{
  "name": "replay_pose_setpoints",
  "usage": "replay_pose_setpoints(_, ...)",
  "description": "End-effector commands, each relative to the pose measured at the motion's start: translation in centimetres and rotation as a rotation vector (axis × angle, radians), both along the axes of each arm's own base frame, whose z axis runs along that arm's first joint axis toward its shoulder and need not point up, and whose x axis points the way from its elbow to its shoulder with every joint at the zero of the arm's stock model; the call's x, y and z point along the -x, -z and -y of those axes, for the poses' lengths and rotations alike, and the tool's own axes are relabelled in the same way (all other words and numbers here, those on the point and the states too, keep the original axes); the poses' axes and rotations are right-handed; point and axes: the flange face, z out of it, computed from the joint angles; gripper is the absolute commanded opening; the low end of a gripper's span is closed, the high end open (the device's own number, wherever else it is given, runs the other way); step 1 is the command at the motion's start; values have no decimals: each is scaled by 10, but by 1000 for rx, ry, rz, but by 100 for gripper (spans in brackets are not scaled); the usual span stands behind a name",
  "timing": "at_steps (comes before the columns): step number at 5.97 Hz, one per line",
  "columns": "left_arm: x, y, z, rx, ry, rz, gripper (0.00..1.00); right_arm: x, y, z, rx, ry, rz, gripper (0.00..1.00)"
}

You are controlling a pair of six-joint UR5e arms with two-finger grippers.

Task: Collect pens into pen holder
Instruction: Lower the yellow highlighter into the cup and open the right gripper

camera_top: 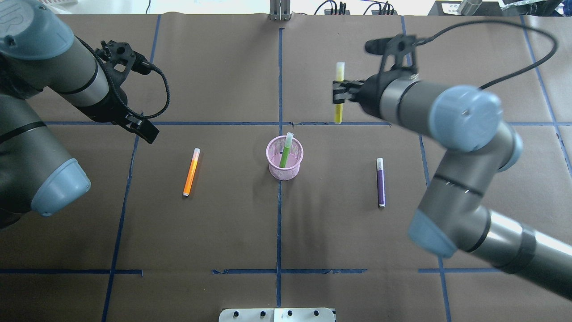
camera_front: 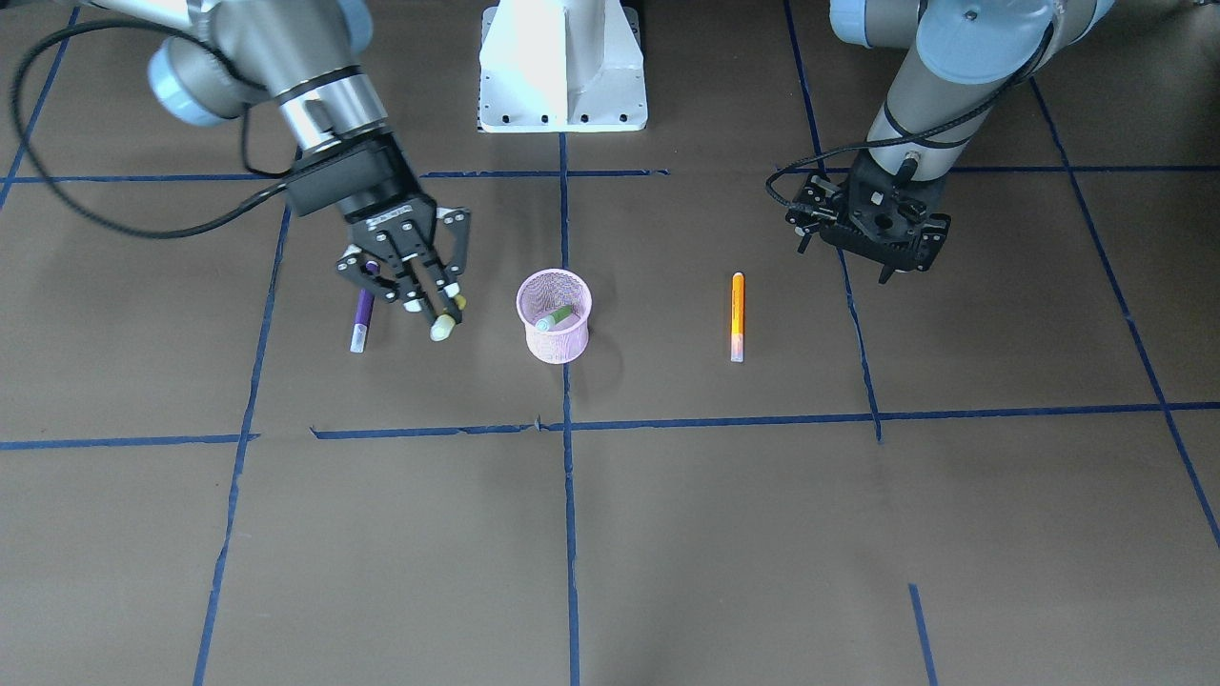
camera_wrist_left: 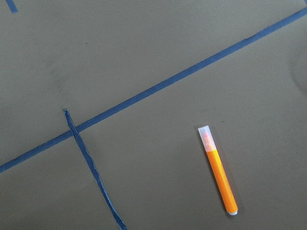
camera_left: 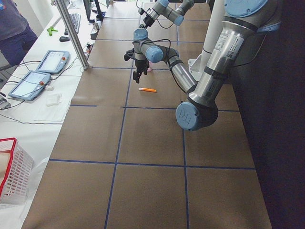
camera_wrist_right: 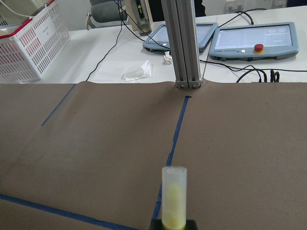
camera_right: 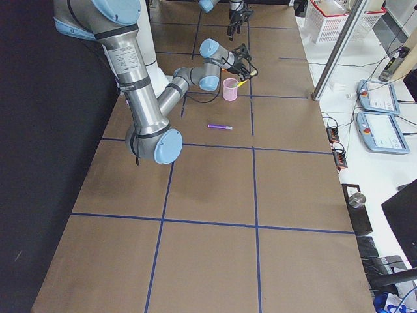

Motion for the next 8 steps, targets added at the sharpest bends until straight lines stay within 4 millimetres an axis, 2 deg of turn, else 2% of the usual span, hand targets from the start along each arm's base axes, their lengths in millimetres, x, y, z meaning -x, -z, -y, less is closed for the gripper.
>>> replay_pose_setpoints(1,-3,3,-1,48,50,-13,100,46,22,-36,23,-87,2,0)
replay_pose_setpoints(2,-3,4,-1,47,51,-16,100,75,12,-42,9,-152,-41,0)
replay_pose_setpoints(3,-3,5,-2,47,50,-18,100,100,11,-47,-9,-204,-62,0)
replay_pose_setpoints(5,-3,4,-2,48,50,-17,100,111,11,-61,-15,-200,-69,0)
replay_pose_setpoints(6,-3,5,-2,48,50,-17,100,117,5,-64,-17,-204,-85,19)
replay_pose_setpoints(7,-3,5,-2,47,51,-16,100,117,7,-64,-19,-199,-75,26)
replay_pose_setpoints(8,-3,5,-2,47,50,-18,100,114,15,-66,-10,-203,-42,96)
